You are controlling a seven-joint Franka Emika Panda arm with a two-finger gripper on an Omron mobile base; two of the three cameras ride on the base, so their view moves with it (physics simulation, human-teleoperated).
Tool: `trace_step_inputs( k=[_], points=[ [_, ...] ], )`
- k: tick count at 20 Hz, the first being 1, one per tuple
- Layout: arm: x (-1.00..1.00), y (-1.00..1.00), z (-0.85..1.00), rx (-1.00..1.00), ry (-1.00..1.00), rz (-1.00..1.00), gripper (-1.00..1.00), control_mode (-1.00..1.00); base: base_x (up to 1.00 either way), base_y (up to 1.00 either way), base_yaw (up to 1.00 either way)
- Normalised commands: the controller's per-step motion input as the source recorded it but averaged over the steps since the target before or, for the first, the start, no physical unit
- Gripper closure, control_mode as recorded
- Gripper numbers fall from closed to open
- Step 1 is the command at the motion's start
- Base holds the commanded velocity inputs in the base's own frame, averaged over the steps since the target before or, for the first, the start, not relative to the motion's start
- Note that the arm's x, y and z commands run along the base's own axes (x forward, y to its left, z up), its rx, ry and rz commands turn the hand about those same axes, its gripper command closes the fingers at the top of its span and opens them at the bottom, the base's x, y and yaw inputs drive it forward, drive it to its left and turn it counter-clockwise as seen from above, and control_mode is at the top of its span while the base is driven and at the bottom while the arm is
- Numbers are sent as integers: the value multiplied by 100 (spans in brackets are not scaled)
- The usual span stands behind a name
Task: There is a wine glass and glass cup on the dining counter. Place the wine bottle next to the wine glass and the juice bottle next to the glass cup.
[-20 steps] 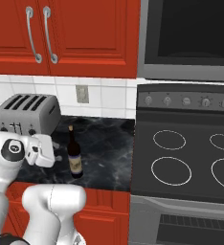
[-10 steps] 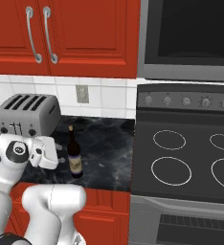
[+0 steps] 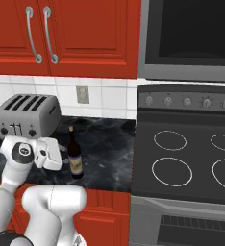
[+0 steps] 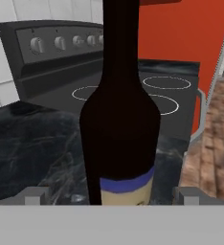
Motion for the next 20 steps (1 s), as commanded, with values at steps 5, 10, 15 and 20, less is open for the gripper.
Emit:
trace_step_inputs(
  k=[5,10,15,20],
  points=[
    [11,-14,-2,0,0,0,-100,-100,0,0,0],
    [9,-11,-3,0,1,0,-100,-100,0,0,0],
    [11,-6,-8,0,2,0,-100,-100,0,0,0],
    [12,-8,-10,0,3,0,-100,-100,0,0,0]
  ],
)
